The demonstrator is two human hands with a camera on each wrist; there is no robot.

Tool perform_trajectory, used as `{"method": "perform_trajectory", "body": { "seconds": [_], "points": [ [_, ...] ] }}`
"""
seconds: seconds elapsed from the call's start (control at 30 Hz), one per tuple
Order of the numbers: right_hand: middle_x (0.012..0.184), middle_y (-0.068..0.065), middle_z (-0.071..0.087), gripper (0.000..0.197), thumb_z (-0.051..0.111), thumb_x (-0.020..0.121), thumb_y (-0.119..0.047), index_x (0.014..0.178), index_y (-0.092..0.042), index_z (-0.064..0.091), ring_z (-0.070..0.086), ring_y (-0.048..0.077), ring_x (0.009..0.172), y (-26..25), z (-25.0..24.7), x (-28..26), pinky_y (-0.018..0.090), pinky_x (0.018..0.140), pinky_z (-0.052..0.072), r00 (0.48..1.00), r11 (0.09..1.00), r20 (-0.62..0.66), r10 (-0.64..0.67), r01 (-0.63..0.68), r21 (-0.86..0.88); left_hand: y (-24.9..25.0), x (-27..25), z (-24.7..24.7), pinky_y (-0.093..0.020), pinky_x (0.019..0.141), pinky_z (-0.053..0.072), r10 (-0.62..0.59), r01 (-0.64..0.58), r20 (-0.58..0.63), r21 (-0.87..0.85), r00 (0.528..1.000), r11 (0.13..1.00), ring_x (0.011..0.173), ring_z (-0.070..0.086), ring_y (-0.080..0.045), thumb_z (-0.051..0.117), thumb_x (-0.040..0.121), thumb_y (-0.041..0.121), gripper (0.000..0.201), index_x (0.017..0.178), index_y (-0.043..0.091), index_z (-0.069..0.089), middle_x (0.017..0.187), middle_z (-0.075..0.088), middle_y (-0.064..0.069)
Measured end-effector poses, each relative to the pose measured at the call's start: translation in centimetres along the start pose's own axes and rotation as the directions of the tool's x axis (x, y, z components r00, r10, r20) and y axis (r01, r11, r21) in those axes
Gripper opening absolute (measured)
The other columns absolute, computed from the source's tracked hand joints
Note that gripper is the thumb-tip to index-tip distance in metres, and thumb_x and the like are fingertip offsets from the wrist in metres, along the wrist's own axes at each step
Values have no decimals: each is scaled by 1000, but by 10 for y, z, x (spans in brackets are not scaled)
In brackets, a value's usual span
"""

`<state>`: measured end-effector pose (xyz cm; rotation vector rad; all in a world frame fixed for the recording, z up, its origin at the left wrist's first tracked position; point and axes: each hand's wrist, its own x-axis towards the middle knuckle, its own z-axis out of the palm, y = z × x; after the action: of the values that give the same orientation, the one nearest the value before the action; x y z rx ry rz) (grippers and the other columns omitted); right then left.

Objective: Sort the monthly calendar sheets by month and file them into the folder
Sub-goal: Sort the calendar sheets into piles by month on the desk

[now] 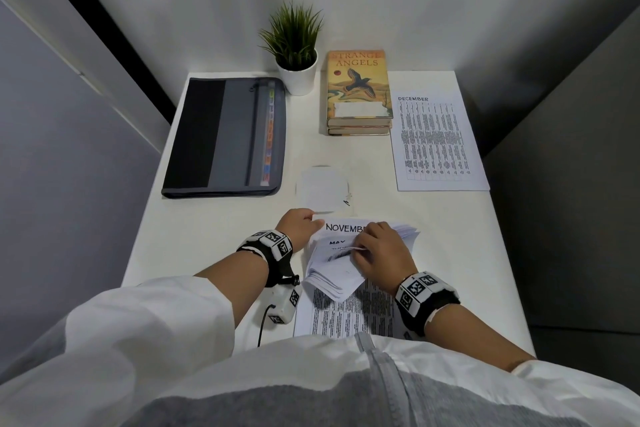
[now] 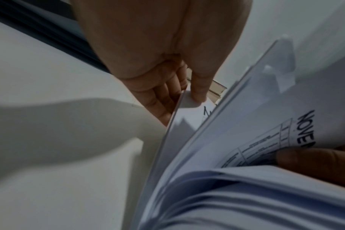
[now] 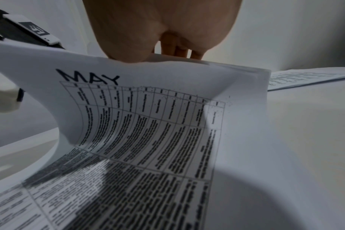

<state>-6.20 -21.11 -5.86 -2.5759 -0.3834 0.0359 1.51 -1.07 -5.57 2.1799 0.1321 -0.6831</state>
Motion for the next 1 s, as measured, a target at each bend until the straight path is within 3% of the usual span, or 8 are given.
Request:
{"method": "perform_trajectory", "body": {
  "seconds": [0.2, 0.33, 0.37, 0.4, 0.47, 0.57, 0.73, 1.0],
  "points": [
    [113, 11, 59, 6, 69, 77, -16, 80, -11, 69, 58, 28, 82, 1, 0, -1, 33, 72, 48, 999, 998, 13, 32, -33, 52, 1, 3, 1, -28, 63, 37, 36, -36, -9, 40, 999, 999, 66, 46, -22, 64, 90, 13, 18, 78, 1, 58, 70, 52, -12],
    [108, 9, 59, 8, 67, 79, -17, 82, -10, 69, 57, 28, 84, 2, 2, 0, 33, 73, 46, 999, 999, 37, 27, -28, 43, -3, 2, 4, -14, 59, 40, 75, -76, -28, -75, 997, 994, 67, 47, -16, 64, 87, 2, 8, 89, 10, 65, 67, 54, 0],
    [106, 8, 58, 8, 66, 80, -18, 82, -10, 68, 57, 27, 82, 2, 1, 1, 32, 71, 46, 999, 998, 39, 28, -30, 49, -3, 0, 5, -14, 67, 43, 104, -107, -33, -111, 994, 988, 71, 49, -11, 67, 85, 2, 14, 93, 13, 67, 84, 42, 20],
    [106, 8, 57, 9, 66, 80, -18, 81, -10, 68, 57, 27, 79, 2, 1, 1, 32, 70, 46, 999, 998, 37, 28, -30, 57, -3, -1, 5, -17, 77, 46, 132, -135, -30, -125, 991, 983, 80, 53, -9, 70, 83, 2, 19, 97, 15, 70, 100, 49, -25],
    [109, 8, 56, 8, 66, 80, -18, 80, -11, 68, 58, 26, 73, 2, 0, 1, 31, 66, 47, 999, 997, 32, 26, -29, 67, -2, -1, 5, -20, 90, 47, 174, -173, -6, -156, 985, 973, 98, 58, -13, 70, 82, 1, 21, 97, 16, 73, 100, 69, -2],
    [114, 7, 52, 10, 64, 83, -20, 80, -11, 68, 57, 24, 69, 2, -1, 3, 30, 64, 46, 998, 997, 50, 32, -36, 67, -1, 0, 5, -3, 72, 40, 174, -172, 9, -107, 985, 979, 87, 58, -7, 74, 83, 12, 7, 88, 16, 75, 94, 69, 7],
    [96, 4, 63, 15, 59, 89, -21, 93, -11, 67, 56, 24, 87, 4, -15, 16, 34, 75, 44, 973, 999, 229, -32, 27, 26, 0, 1, 1, -24, 68, 39, 129, -131, 49, 46, 990, 990, 65, 45, -13, 69, 88, 22, 19, 91, 4, 73, 82, 63, -7],
    [88, 4, 61, 13, 52, 90, -9, 84, -7, 63, 57, 24, 85, -4, -20, 38, 28, 69, 35, 865, 1000, 501, 10, -3, -15, 9, -7, -2, -17, 52, 37, 48, -42, 37, -154, 998, 987, 55, 46, -8, 71, 85, 18, 8, 81, 12, 70, 61, 54, 4]
  ]
}}
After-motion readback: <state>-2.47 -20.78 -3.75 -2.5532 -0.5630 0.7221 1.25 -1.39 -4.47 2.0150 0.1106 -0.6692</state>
